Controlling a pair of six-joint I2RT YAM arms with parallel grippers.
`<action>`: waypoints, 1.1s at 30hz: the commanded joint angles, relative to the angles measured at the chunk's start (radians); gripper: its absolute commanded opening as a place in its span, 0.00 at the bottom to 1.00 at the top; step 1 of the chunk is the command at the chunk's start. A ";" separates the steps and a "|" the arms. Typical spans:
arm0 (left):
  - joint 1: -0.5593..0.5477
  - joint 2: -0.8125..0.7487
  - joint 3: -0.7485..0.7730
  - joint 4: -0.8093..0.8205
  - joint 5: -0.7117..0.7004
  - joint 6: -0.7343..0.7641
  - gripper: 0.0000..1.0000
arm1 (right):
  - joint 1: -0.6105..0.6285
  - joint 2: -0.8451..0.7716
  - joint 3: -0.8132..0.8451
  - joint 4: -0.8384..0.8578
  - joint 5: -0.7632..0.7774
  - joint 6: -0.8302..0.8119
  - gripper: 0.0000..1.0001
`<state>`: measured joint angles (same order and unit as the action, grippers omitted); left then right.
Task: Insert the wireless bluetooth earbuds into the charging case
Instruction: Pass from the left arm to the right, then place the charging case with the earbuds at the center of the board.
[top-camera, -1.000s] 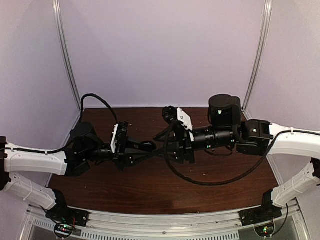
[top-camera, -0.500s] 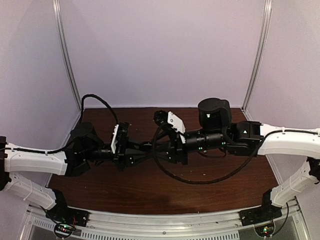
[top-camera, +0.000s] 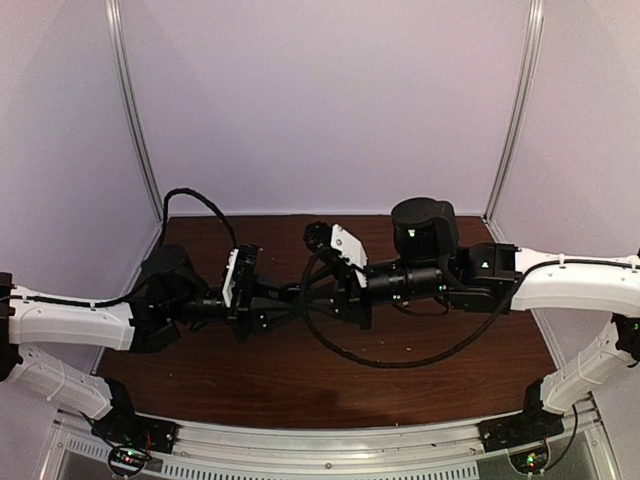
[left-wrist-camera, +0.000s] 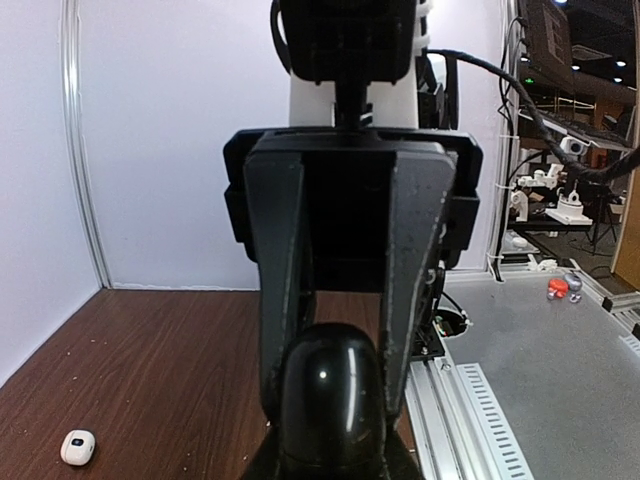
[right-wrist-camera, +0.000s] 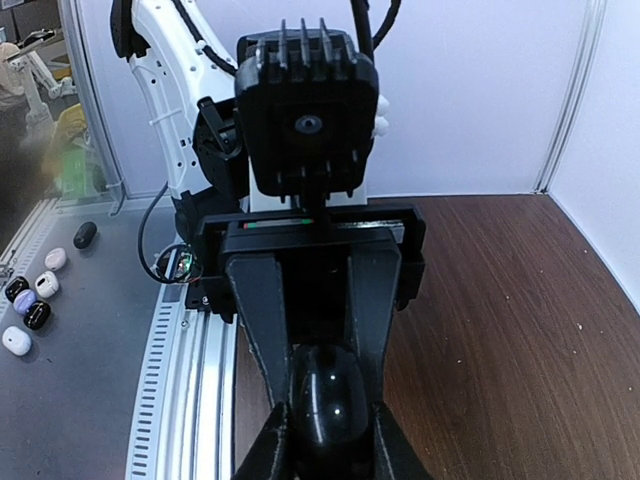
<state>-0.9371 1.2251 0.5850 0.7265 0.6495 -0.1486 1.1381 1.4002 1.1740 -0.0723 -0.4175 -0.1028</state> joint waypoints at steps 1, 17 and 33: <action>-0.004 -0.004 0.035 0.032 -0.022 -0.004 0.13 | -0.011 0.002 0.020 0.009 0.030 0.000 0.18; 0.067 -0.137 -0.047 -0.020 -0.288 -0.104 0.98 | -0.186 -0.075 -0.061 0.125 -0.013 0.118 0.11; 0.146 -0.178 0.017 -0.331 -0.720 -0.237 0.98 | -0.436 0.481 0.122 0.156 -0.112 0.300 0.12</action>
<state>-0.8036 1.0389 0.5716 0.4412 0.0303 -0.3378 0.7136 1.7538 1.1564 0.1150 -0.5236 0.1917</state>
